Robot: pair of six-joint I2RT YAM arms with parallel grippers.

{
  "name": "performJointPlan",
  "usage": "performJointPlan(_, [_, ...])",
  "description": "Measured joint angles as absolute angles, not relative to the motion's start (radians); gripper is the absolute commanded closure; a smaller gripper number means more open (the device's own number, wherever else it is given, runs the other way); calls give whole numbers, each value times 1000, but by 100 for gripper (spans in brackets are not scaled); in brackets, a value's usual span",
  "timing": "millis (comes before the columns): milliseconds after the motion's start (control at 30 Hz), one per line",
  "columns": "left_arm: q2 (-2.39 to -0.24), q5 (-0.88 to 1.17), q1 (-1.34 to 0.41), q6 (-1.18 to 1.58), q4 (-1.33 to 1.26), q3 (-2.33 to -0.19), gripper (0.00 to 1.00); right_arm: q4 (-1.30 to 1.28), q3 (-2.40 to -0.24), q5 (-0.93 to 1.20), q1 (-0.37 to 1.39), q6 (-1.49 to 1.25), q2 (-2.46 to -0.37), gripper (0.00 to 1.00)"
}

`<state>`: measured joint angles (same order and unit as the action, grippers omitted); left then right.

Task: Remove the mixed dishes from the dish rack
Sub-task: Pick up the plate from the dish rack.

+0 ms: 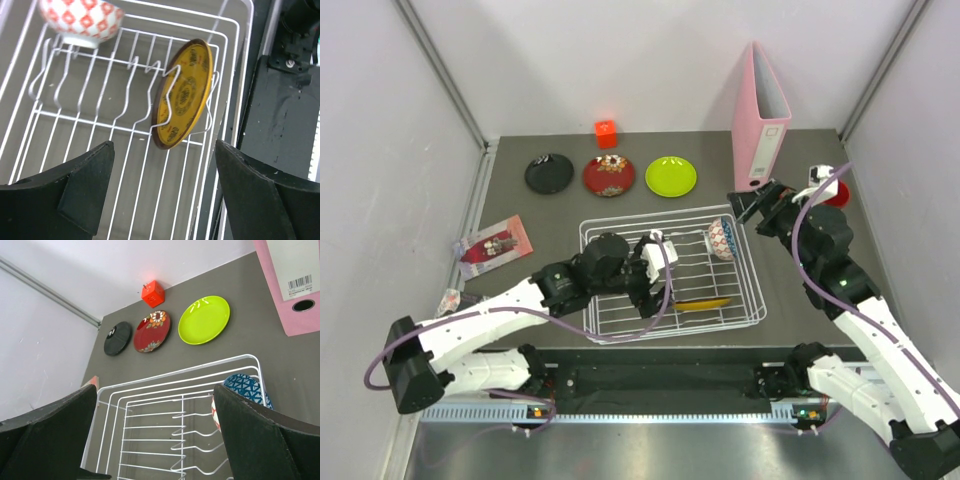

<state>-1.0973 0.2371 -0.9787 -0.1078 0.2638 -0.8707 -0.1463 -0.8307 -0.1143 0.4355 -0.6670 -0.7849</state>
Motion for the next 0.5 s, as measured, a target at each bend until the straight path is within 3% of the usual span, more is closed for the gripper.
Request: performJointPlan(500, [-1348,301,-1009,-206,90,-831,24,-136,-779,-101,435,-670,-777,0])
